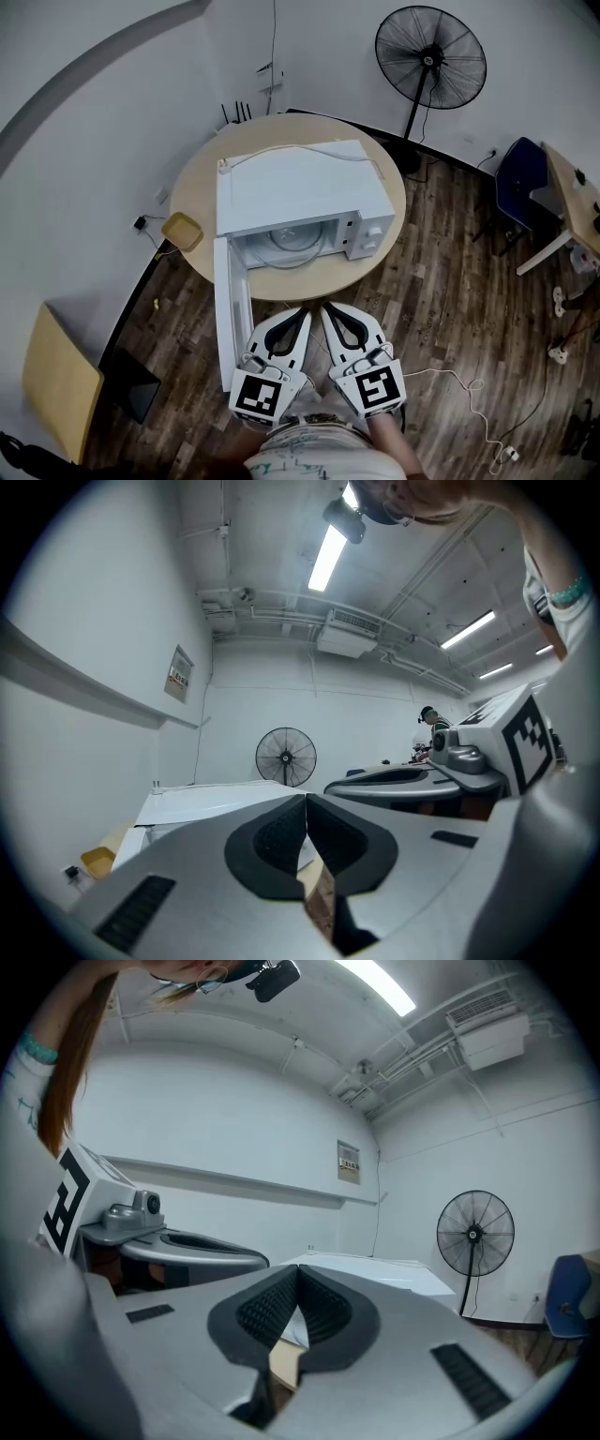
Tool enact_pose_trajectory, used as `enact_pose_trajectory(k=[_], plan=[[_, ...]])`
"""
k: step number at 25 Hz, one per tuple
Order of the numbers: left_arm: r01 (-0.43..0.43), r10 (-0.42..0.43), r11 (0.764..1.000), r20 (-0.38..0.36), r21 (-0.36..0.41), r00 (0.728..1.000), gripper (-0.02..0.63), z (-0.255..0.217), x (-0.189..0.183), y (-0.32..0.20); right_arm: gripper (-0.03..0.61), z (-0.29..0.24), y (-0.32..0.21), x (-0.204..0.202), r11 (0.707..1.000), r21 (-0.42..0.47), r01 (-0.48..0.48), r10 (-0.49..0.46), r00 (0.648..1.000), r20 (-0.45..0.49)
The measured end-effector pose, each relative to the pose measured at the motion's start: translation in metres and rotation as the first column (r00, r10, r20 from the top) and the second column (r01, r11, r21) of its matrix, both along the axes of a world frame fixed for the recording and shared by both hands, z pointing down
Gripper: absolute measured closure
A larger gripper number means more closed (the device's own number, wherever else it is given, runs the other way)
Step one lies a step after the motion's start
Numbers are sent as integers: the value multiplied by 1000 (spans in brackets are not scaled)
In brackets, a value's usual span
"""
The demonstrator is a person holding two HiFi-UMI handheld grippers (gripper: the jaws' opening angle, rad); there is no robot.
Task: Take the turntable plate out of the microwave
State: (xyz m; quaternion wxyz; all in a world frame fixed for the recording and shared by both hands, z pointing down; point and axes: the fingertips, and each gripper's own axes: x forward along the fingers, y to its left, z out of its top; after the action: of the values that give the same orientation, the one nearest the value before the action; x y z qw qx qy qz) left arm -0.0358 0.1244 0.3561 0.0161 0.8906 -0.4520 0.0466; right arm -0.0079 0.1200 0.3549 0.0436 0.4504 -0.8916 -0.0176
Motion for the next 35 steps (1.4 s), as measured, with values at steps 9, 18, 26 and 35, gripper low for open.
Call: enact_pose_trajectory(k=[9, 18, 26, 35], plan=[[23, -24, 999, 32, 26, 999, 601, -2, -15, -9, 588, 4, -10, -20, 999, -21, 24, -25, 999, -31], [88, -88, 996, 34, 3, 996, 601, 8, -25, -47, 588, 7, -52, -26, 996, -31, 85, -86, 996, -26], [203, -202, 979, 23, -13, 979, 600, 2, -24, -105, 588, -1, -118, -15, 986, -17, 164, -164, 986, -10], [398, -397, 915, 16, -67, 918, 600, 23, -55, -139, 588, 2, -181, -1, 963, -37, 268, -268, 963, -2]])
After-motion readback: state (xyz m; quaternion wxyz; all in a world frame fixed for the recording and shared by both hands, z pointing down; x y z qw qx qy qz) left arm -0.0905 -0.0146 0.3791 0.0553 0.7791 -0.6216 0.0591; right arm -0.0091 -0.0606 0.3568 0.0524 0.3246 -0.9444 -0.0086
